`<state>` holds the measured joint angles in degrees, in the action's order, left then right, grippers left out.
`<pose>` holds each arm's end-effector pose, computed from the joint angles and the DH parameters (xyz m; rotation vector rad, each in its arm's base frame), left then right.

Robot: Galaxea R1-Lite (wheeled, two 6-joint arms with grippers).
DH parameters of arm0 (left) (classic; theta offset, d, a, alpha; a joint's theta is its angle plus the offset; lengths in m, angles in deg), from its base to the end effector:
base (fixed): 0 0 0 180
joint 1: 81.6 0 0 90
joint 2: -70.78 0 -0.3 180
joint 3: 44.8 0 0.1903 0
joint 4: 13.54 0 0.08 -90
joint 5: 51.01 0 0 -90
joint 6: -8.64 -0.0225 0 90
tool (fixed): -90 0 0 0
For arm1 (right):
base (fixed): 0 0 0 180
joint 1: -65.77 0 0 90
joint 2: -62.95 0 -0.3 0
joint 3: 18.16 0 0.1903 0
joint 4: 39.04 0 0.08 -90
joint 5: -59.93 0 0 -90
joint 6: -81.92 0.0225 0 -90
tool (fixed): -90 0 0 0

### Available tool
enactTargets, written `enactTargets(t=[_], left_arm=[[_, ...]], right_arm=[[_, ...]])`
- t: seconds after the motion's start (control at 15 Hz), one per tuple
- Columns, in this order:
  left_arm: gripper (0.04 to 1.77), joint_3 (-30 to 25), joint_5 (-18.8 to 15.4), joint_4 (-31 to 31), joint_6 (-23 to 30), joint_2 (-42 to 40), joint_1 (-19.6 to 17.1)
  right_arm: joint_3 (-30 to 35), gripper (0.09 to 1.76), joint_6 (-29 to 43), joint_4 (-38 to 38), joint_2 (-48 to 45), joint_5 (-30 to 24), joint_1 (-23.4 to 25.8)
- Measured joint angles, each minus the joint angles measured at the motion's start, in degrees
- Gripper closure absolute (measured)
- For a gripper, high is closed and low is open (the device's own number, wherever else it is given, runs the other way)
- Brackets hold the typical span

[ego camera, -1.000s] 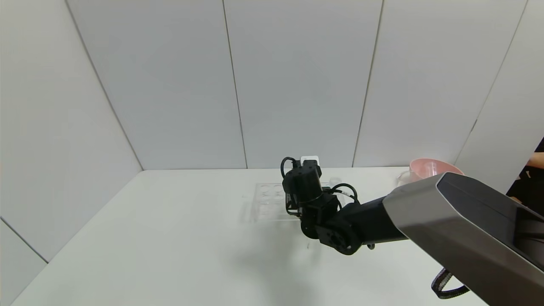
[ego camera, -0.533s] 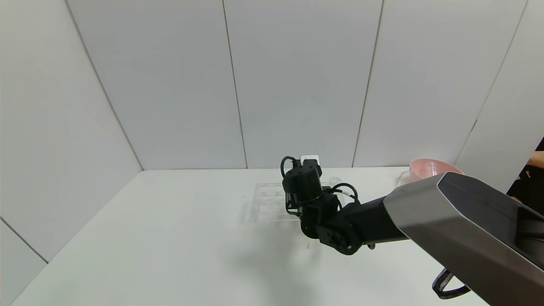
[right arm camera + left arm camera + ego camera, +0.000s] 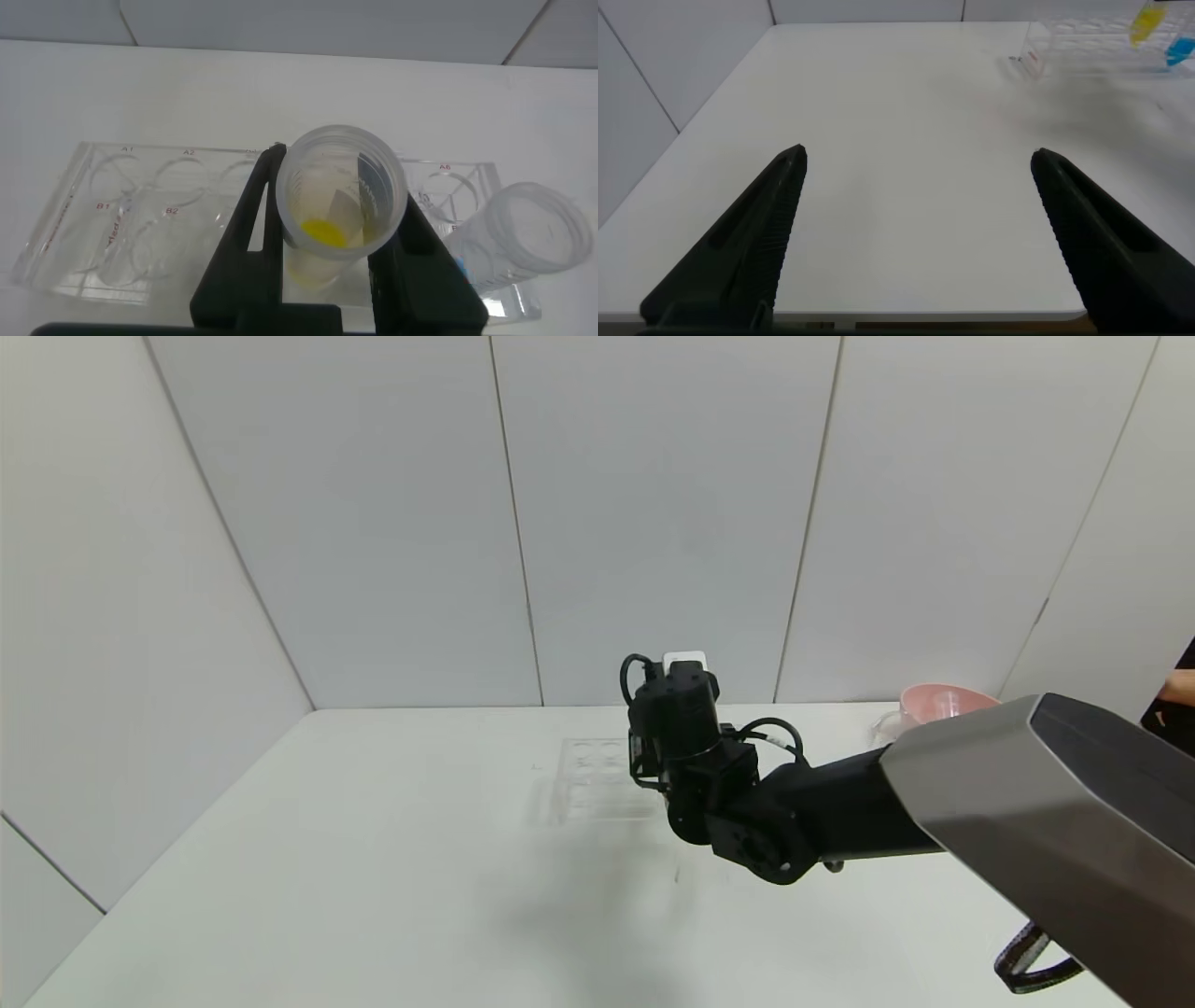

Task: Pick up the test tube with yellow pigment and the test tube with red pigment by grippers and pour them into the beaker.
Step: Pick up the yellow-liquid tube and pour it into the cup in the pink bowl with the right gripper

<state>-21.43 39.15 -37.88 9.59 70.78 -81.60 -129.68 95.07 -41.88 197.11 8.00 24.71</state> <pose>-0.0228 0.0001 0.0738 -0.0166 0.0169 0.0029 0.3685 0.3026 0.1089 0.0080 0.2700 0.0208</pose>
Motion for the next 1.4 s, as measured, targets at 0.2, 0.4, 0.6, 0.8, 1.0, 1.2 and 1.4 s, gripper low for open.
enactTargets(t=[0.2,0.4,0.6,0.8,1.0,1.2,1.4], left_arm=[[0.09,0.0,0.0,0.0,0.0,0.0,0.0],[0.09,0.0,0.0,0.0,0.0,0.0,0.0],[0.09,0.0,0.0,0.0,0.0,0.0,0.0],[0.09,0.0,0.0,0.0,0.0,0.0,0.0],[0.09,0.0,0.0,0.0,0.0,0.0,0.0],[0.09,0.0,0.0,0.0,0.0,0.0,0.0],[0.09,0.0,0.0,0.0,0.0,0.0,0.0]], right_arm=[[0.2,1.28,-0.5,0.1,-2.1,0.3,-0.1],[1.9,1.28,-0.5,0.1,-4.5,0.2,-0.4],[5.8,1.28,-1.0,0.0,-7.7,-0.2,-0.6],[10.4,1.28,-1.3,0.0,-11.5,-1.2,-1.2],[17.5,1.28,-1.6,0.0,-16.5,-5.8,-1.5],[26.0,1.28,-2.9,0.0,-22.5,-12.9,-1.2],[34.5,1.28,-6.6,-0.4,-29.3,-23.7,1.7]])
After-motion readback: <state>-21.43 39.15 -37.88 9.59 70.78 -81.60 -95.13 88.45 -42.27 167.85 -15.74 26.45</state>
